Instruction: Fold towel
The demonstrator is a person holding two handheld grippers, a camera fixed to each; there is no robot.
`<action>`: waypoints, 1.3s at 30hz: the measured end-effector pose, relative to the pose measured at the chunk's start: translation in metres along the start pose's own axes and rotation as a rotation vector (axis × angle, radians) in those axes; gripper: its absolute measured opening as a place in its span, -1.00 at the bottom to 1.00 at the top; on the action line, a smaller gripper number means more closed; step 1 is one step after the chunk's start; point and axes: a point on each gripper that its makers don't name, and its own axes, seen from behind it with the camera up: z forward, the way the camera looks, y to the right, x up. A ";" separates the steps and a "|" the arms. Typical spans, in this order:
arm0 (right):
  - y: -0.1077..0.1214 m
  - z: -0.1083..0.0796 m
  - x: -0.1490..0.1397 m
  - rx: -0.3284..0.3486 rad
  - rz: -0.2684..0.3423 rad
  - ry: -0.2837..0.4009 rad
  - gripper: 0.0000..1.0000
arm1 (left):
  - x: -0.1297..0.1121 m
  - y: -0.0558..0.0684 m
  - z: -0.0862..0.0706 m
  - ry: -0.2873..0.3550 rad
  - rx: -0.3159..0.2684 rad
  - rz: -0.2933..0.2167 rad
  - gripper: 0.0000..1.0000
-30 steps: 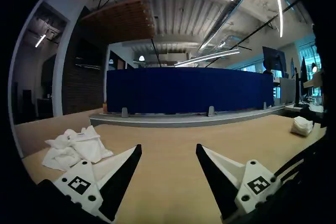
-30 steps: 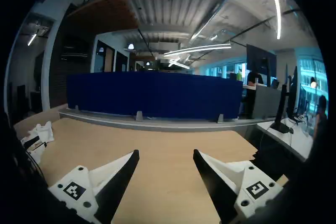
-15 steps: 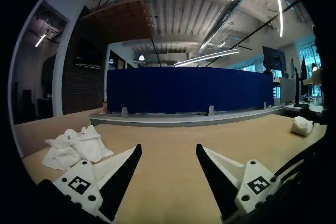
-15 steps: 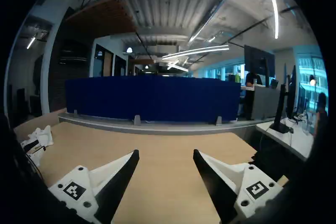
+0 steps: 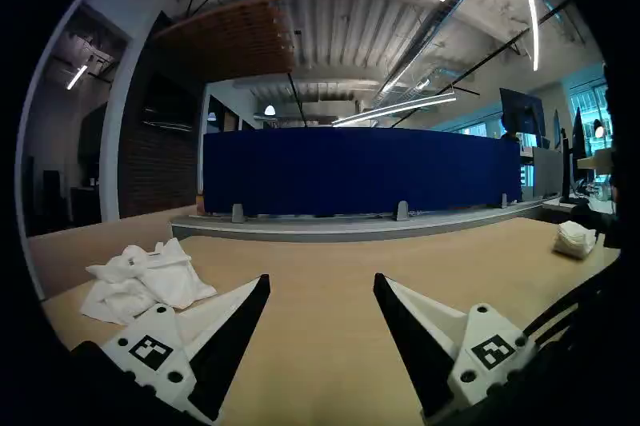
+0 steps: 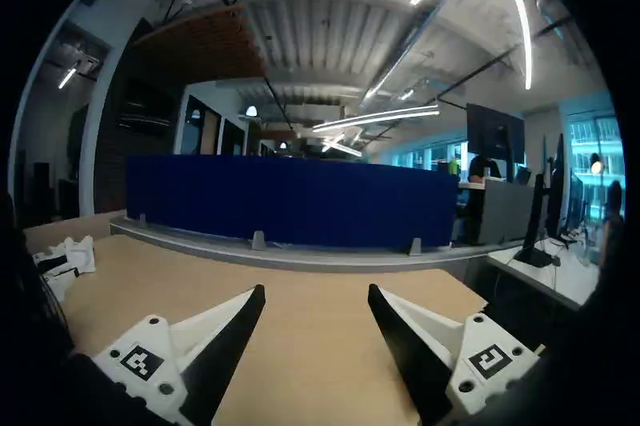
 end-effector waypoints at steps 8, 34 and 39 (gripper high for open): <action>0.016 0.004 -0.031 -0.012 0.020 -0.005 0.99 | 0.000 0.000 0.000 0.000 0.000 0.000 0.92; 0.031 0.026 -0.088 0.004 0.026 0.025 0.99 | 0.000 0.000 -0.001 0.000 0.000 0.000 0.92; 0.031 0.027 -0.095 0.006 0.041 0.019 1.00 | 0.000 0.001 -0.001 0.000 0.000 0.000 0.92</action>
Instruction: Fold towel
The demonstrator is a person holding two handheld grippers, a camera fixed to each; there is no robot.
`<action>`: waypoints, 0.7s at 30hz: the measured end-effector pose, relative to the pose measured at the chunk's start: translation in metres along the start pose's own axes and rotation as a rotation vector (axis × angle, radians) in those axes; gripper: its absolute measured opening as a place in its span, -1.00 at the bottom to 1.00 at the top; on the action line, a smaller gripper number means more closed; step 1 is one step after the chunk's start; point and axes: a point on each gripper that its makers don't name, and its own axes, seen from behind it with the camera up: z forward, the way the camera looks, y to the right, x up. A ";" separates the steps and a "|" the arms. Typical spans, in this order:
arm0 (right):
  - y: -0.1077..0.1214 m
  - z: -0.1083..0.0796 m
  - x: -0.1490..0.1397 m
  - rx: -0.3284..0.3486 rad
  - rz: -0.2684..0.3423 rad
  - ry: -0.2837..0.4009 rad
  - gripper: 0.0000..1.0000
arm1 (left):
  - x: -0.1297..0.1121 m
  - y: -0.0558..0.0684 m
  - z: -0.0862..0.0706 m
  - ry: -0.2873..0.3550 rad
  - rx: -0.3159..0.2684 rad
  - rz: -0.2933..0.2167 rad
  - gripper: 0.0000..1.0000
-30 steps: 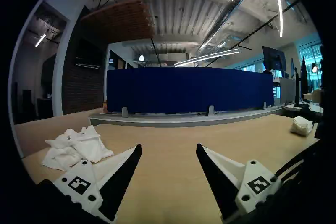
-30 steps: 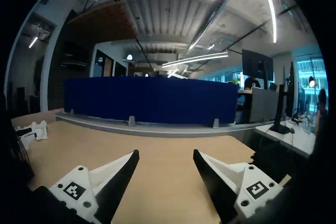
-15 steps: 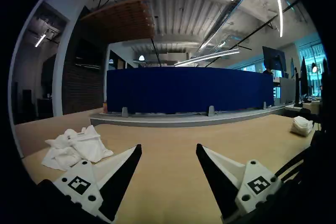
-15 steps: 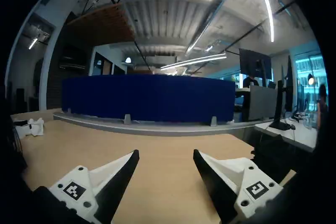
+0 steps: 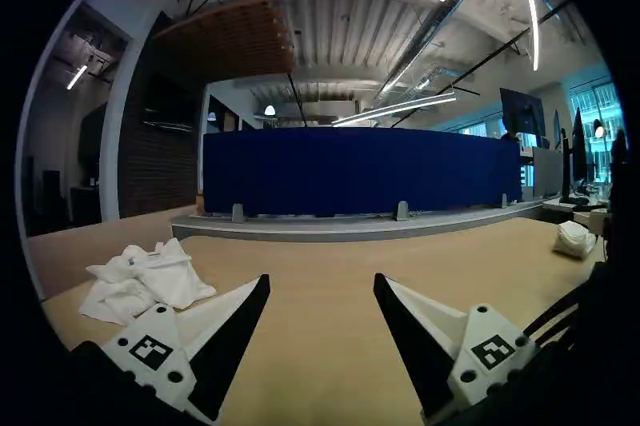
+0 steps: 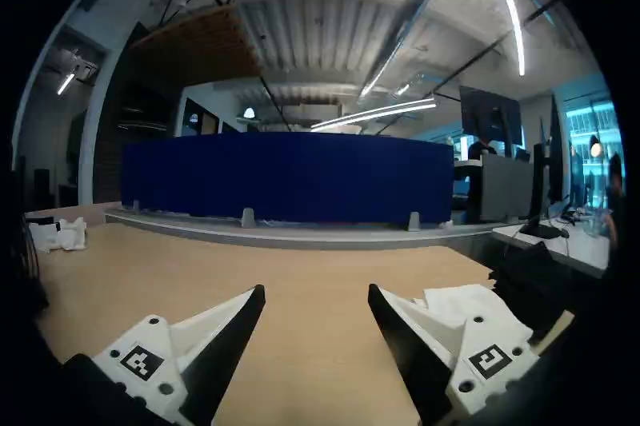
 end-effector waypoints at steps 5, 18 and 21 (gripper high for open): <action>0.001 0.000 0.001 -0.004 0.027 0.010 0.99 | 0.000 0.000 0.000 0.000 0.000 0.000 0.92; -0.007 -0.004 -0.005 -0.005 -0.007 0.018 1.00 | 0.000 0.000 0.000 0.000 0.000 0.000 0.92; -0.005 -0.006 -0.005 -0.012 0.003 0.020 1.00 | 0.000 0.000 0.000 0.000 0.000 0.000 0.92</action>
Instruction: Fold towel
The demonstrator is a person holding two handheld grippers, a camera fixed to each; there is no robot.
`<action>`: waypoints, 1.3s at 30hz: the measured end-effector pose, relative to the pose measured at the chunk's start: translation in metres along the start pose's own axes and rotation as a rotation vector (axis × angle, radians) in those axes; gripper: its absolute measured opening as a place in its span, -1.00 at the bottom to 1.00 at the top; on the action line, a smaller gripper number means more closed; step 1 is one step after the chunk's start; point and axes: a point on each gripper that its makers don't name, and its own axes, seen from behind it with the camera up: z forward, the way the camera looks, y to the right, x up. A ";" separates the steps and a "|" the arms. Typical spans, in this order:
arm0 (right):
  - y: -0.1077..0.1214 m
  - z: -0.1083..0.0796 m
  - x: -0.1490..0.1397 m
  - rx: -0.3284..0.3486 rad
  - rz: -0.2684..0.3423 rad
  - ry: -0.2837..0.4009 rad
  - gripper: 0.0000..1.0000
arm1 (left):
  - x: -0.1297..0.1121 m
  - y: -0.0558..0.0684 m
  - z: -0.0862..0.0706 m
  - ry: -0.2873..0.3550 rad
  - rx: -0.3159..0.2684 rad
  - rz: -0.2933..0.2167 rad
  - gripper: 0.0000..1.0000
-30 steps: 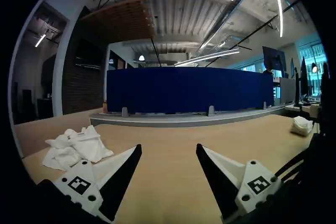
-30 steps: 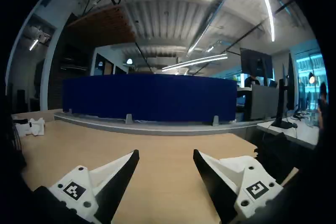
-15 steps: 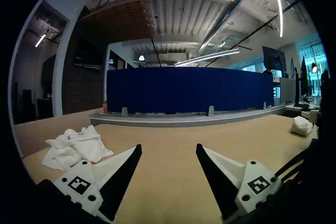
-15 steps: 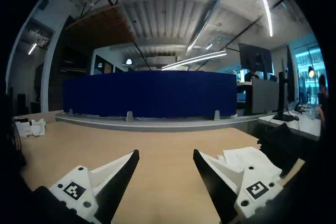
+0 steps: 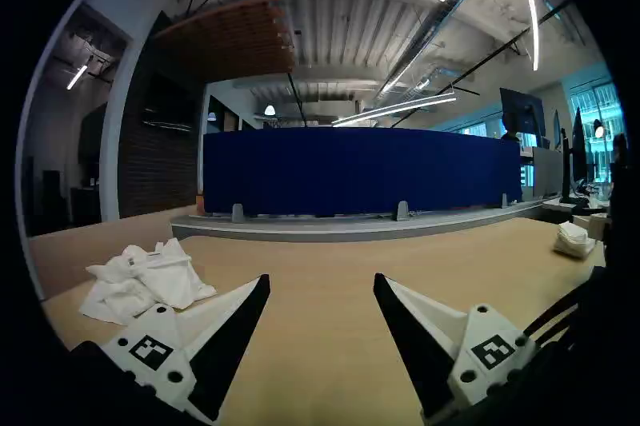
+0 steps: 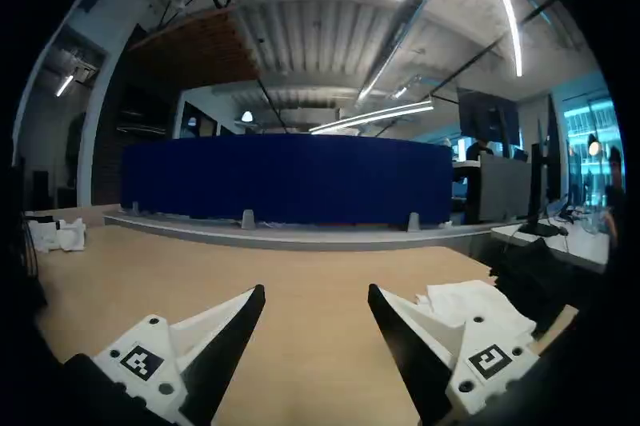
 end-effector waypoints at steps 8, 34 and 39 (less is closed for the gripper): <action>0.001 -0.004 0.001 0.000 0.021 0.011 1.00 | 0.000 0.000 0.001 0.000 0.000 0.000 0.92; 0.001 -0.003 0.002 0.006 0.024 0.010 1.00 | 0.000 0.000 0.001 0.000 0.000 0.000 0.92; 0.001 -0.004 0.002 0.006 0.024 0.010 1.00 | 0.001 0.000 0.001 0.000 0.000 0.000 0.92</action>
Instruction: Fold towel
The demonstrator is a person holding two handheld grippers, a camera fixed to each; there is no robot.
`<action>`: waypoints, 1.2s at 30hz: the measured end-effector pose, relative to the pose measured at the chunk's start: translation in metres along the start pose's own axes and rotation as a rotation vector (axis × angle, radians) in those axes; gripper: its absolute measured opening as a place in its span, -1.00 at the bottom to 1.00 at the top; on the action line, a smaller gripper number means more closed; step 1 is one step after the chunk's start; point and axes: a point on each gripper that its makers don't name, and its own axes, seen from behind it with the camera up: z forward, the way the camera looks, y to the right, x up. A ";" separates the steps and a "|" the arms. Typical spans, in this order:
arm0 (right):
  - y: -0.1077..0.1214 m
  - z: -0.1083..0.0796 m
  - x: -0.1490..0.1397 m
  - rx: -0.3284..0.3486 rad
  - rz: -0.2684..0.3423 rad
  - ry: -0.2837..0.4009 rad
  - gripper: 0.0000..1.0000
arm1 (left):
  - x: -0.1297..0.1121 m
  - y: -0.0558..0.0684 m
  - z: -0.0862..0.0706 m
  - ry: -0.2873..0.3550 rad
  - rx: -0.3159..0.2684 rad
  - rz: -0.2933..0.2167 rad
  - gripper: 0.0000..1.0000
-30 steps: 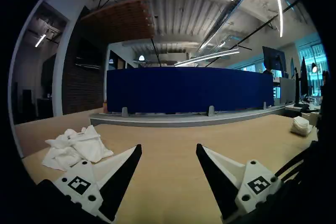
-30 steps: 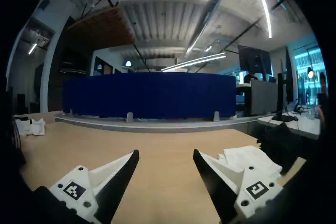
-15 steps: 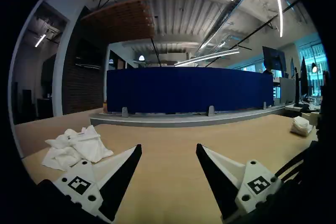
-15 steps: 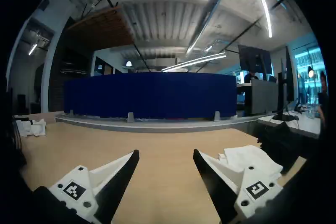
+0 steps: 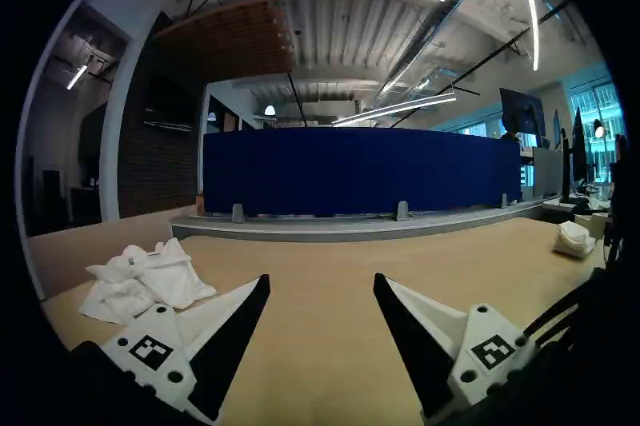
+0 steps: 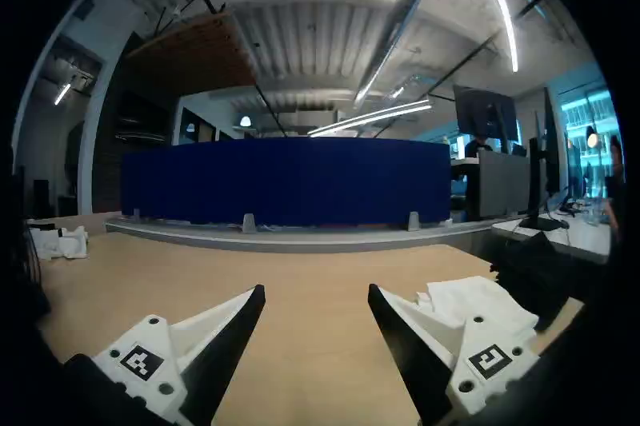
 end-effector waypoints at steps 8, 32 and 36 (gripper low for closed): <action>0.000 -0.001 0.000 0.000 0.000 0.000 1.00 | 0.000 0.000 0.000 0.000 0.000 0.000 0.92; -0.001 -0.003 -0.001 0.000 0.001 0.000 0.99 | -0.001 -0.001 0.000 0.000 0.000 -0.002 0.93; 0.000 -0.004 -0.001 0.000 0.001 0.000 1.00 | -0.001 -0.001 0.001 0.000 0.000 -0.002 0.93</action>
